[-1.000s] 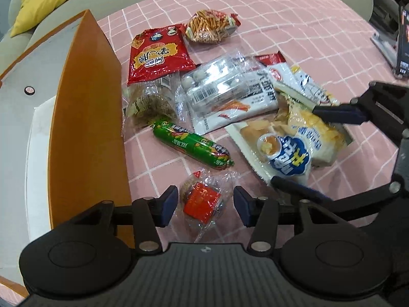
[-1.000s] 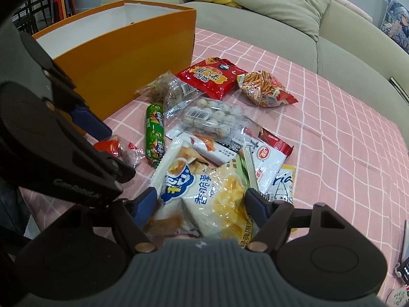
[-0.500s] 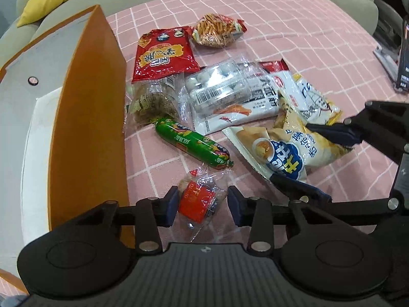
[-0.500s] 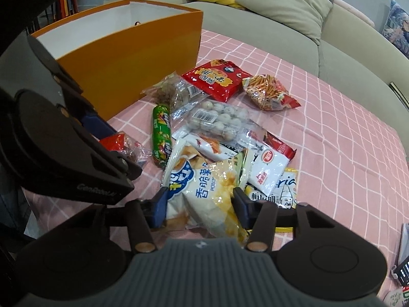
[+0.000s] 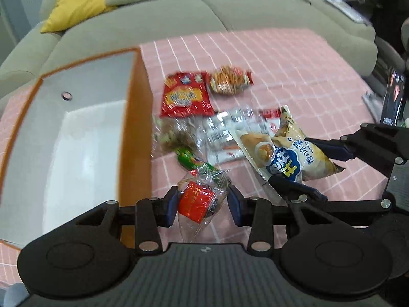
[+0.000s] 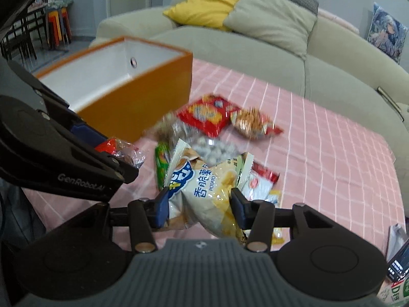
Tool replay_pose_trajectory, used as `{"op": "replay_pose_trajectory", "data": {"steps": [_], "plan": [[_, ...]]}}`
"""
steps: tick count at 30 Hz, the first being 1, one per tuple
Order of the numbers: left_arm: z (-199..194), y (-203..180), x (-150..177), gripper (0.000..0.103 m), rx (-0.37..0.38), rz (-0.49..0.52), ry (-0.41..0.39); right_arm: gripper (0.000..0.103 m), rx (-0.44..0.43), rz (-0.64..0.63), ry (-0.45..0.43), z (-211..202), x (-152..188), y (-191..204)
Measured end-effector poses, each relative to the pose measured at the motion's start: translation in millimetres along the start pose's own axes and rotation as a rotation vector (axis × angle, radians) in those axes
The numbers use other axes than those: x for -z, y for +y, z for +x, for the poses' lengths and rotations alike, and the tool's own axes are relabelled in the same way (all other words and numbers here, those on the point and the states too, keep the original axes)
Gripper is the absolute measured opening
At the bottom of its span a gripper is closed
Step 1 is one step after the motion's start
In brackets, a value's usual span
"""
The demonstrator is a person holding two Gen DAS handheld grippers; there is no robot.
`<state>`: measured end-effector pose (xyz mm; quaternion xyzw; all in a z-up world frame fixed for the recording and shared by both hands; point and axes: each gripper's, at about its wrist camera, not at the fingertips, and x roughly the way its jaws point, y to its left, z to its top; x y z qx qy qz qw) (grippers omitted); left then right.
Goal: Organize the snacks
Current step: 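Close the left tool on the red candy while the right tool grasps the bread bag, then carry both snacks over the box and open both tools to drop them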
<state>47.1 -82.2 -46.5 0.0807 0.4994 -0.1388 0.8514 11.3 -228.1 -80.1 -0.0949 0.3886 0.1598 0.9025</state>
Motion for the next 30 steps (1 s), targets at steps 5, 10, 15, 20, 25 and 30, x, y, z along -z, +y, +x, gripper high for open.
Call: {"op": "replay_pose_trajectory", "data": {"steps": [5, 10, 15, 20, 25, 30], "plan": [[-32.2, 22.3, -6.4, 0.046, -0.027, -0.03, -0.054, 0.047, -0.041, 0.007, -0.059, -17.8, -21.9, 12.0], [-55.9, 54.3, -11.5, 0.046, -0.079, -0.062, -0.081, 0.047, -0.111, -0.02, -0.11, -30.0, -48.2, 33.3], [-70.0, 87.4, -13.6, 0.046, -0.144, -0.075, -0.083, 0.047, -0.183, -0.084, -0.142, -34.3, -74.3, 63.6], [-67.7, 114.4, -14.3, 0.046, -0.18, -0.081, -0.034, 0.047, -0.237, -0.173, -0.142, -31.5, -93.9, 99.5], [-52.6, 132.4, -9.1, 0.046, -0.181, -0.074, 0.041, 0.047, -0.27, -0.27, -0.097, -12.8, -107.5, 130.3], [-36.6, 150.7, 0.0, 0.046, -0.186, -0.069, 0.107, 0.047, -0.278, -0.352, -0.04, 12.6, -117.5, 151.9]]}}
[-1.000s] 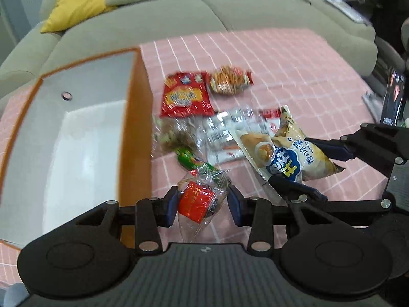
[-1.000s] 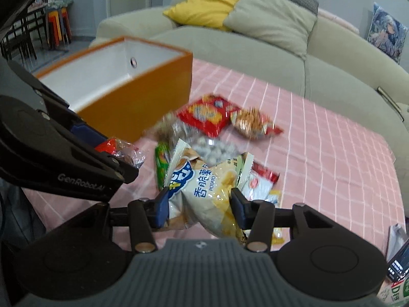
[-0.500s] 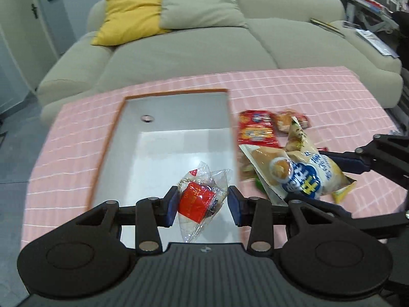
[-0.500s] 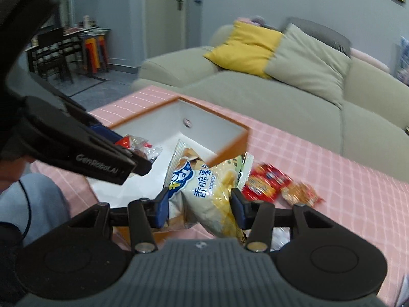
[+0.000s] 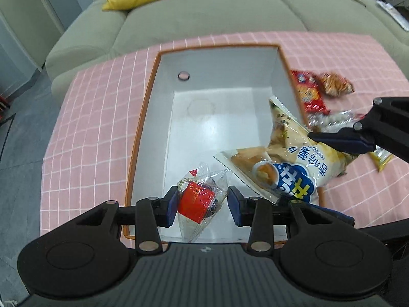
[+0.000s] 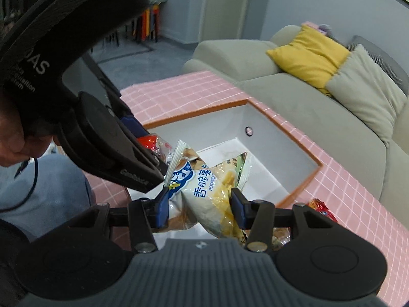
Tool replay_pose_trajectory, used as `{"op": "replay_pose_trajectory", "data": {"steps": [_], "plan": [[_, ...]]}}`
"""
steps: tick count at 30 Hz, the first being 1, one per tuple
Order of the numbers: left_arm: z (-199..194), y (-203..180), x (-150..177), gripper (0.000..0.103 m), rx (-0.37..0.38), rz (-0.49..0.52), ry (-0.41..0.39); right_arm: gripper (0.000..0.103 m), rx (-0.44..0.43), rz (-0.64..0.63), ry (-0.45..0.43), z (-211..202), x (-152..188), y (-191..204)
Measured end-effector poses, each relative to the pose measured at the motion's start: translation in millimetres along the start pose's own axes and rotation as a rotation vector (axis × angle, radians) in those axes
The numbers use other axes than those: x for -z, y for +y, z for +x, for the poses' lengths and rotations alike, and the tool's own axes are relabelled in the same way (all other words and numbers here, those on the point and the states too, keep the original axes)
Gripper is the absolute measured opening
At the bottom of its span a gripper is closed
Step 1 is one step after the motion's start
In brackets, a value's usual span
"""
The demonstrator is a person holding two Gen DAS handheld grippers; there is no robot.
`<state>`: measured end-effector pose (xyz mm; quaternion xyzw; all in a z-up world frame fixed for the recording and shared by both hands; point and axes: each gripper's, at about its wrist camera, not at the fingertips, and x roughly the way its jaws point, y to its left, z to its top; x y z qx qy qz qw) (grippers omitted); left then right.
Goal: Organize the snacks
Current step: 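Carry both snacks over the box and open both tools to drop them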
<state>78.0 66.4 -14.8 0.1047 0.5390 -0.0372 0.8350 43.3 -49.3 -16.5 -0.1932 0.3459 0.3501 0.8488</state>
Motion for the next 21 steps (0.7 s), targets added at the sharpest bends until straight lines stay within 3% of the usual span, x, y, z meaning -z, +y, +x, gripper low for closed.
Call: {"op": "replay_pose_trajectory", "data": {"steps": [8, 21], "plan": [[30.8, 13.5, -0.5, 0.046, 0.038, 0.02, 0.104, 0.047, -0.061, -0.103, 0.129, 53.5, -11.9, 2.9], [70.2, 19.8, 4.0, 0.047, 0.07, 0.04, 0.245, 0.048, -0.154, -0.092, 0.323, 104.5, -13.6, 1.3]]}}
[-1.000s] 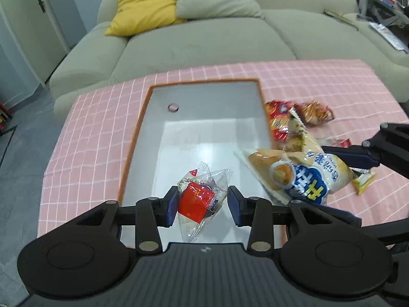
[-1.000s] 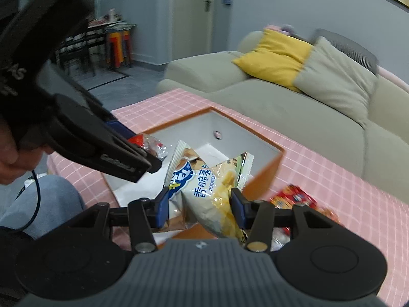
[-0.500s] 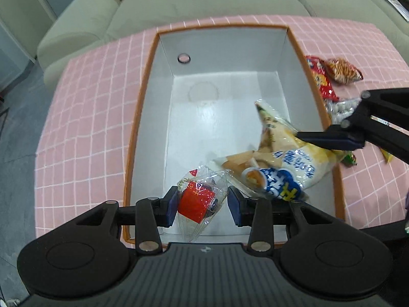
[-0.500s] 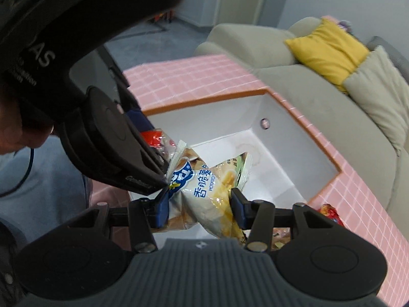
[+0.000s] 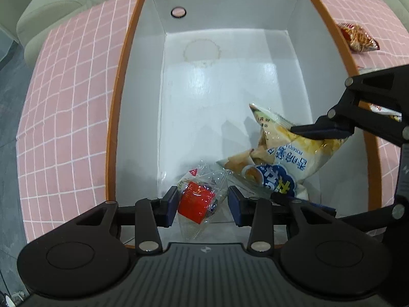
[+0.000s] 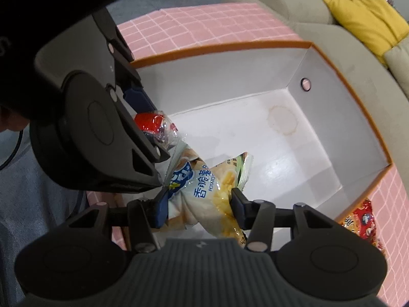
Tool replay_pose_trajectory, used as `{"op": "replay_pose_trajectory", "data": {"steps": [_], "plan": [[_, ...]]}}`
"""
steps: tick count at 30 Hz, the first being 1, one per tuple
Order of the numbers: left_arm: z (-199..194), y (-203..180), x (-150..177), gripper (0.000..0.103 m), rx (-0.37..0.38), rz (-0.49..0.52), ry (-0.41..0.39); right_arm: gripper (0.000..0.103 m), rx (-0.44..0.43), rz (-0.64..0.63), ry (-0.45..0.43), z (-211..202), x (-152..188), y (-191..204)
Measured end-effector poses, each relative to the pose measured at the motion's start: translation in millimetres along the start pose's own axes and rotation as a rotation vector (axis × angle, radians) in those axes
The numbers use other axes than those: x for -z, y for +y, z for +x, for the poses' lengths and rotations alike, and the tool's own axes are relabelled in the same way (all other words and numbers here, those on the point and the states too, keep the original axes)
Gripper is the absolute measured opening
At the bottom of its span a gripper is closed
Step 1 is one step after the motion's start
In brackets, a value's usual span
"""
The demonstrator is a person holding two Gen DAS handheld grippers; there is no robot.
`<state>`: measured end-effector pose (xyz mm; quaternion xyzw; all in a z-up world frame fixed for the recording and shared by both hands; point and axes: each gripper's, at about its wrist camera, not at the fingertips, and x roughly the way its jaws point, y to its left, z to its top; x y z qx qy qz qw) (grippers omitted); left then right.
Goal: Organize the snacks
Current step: 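Carry both snacks over the box and open both tools to drop them, then move the left tool to the green sausage while the right tool reaches the yellow Ameria bag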
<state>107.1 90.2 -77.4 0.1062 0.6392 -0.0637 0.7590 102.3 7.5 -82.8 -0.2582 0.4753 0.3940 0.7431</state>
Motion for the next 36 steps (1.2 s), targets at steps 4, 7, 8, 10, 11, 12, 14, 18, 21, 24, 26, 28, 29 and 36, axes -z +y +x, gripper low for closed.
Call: {"op": "replay_pose_trajectory", "data": {"steps": [4, 7, 8, 10, 11, 12, 14, 18, 21, 24, 26, 28, 29, 36], "plan": [[5.4, 1.6, -1.2, 0.047, 0.006, -0.002, 0.017, 0.049, -0.013, 0.023, 0.026, 3.9, -2.0, -5.4], [7.2, 4.0, -1.6, 0.047, 0.004, -0.013, 0.024, 0.05, -0.021, 0.043, 0.04, 5.3, -2.1, -7.8], [8.1, 4.3, -2.4, 0.049, 0.001, -0.016, 0.025, 0.05, -0.021, 0.048, 0.042, 4.8, -1.6, -8.4], [11.2, 5.9, -3.2, 0.05, 0.004, -0.023, 0.023, 0.053, -0.02, 0.058, 0.046, 6.2, -1.3, -10.5], [11.6, 5.8, -3.2, 0.05, 0.01, -0.027, 0.021, 0.054, -0.018, 0.063, 0.046, 5.0, -1.0, -10.8], [10.4, 5.7, -2.9, 0.05, 0.012, -0.029, 0.019, 0.057, -0.015, 0.065, 0.041, 3.4, -0.9, -11.0], [5.2, 5.7, -4.3, 0.055, -0.007, -0.021, 0.013, 0.06, -0.015, 0.07, 0.03, -0.5, -1.2, -10.9], [-8.2, 2.3, -3.3, 0.059, -0.022, -0.022, -0.015, 0.066, -0.014, 0.082, 0.007, -14.6, -0.9, -11.2], [-20.2, -0.2, -1.0, 0.063, -0.03, -0.021, -0.045, 0.07, 0.005, 0.092, -0.025, -26.3, 1.6, -15.0], [-33.8, -5.9, 2.2, 0.063, -0.047, -0.02, -0.089, 0.072, 0.02, 0.116, -0.068, -43.2, 7.6, -16.7], [-42.9, -8.9, 3.9, 0.063, -0.048, -0.023, -0.113, 0.073, 0.033, 0.139, -0.098, -55.4, 13.2, -18.8], [-52.4, -13.0, 6.0, 0.064, -0.056, -0.031, -0.144, 0.073, 0.047, 0.171, -0.129, -68.6, 19.8, -22.2], [-57.2, -15.7, 6.8, 0.064, -0.062, -0.036, -0.16, 0.073, 0.053, 0.183, -0.142, -74.7, 22.0, -22.2], [-92.7, -41.8, 11.5, 0.064, -0.058, -0.069, -0.309, 0.078, 0.125, 0.269, -0.248, -114.6, 54.0, -25.6]]}}
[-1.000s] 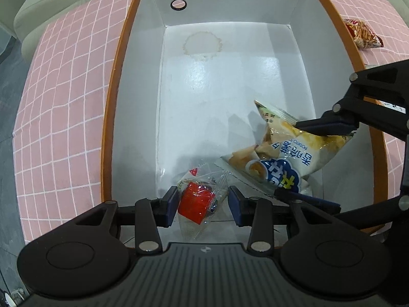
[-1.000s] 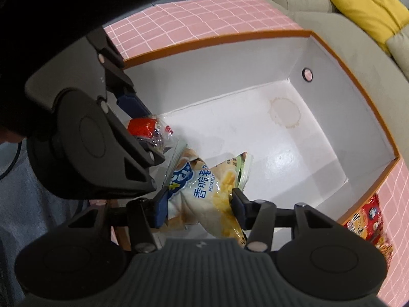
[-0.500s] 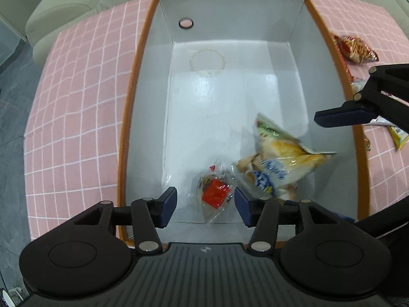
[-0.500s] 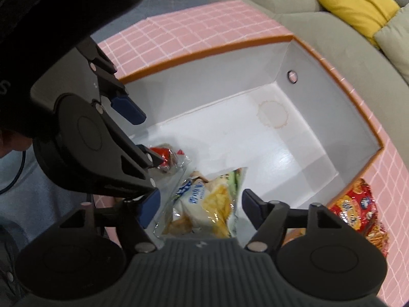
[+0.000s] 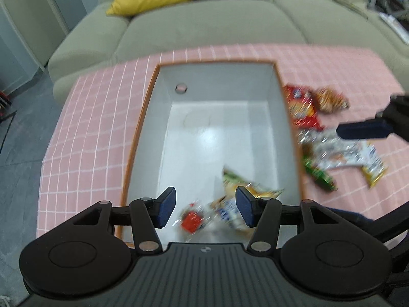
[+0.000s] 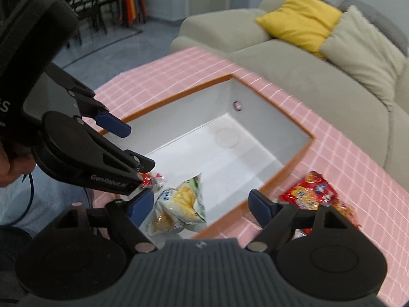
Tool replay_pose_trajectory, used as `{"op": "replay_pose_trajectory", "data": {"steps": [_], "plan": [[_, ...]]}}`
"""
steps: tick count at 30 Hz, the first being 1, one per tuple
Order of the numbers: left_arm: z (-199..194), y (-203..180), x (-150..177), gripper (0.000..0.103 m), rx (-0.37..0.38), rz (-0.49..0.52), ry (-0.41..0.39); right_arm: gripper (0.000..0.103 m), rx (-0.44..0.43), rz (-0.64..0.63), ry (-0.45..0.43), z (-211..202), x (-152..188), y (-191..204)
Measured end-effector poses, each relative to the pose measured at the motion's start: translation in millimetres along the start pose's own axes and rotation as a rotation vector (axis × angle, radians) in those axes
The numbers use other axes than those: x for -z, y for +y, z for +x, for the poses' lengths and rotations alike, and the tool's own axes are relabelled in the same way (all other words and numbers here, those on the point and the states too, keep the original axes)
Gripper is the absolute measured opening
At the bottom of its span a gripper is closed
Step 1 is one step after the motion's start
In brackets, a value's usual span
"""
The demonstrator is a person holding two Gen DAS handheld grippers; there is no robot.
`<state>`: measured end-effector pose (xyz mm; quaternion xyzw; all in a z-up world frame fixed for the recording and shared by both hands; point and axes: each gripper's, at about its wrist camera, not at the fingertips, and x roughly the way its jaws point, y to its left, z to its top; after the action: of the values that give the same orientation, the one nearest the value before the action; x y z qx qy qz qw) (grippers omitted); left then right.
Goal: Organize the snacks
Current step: 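Move the left tool to the green sausage while the right tool reaches the yellow Ameria bag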
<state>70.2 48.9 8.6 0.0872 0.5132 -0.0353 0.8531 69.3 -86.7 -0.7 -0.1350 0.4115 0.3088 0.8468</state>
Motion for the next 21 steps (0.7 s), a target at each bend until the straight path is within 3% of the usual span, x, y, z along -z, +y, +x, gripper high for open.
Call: {"op": "replay_pose_trajectory", "data": {"steps": [9, 21], "plan": [[-20.0, -48.0, 8.1, 0.063, 0.093, -0.046, -0.15, 0.078, 0.149, 0.149, -0.072, -36.3, 50.9, -30.3], [-14.3, -112.7, 26.1, 0.064, 0.221, -0.072, -0.196, 0.078, 0.298, 0.363, -0.08, -47.4, 138.5, -77.8]]}}
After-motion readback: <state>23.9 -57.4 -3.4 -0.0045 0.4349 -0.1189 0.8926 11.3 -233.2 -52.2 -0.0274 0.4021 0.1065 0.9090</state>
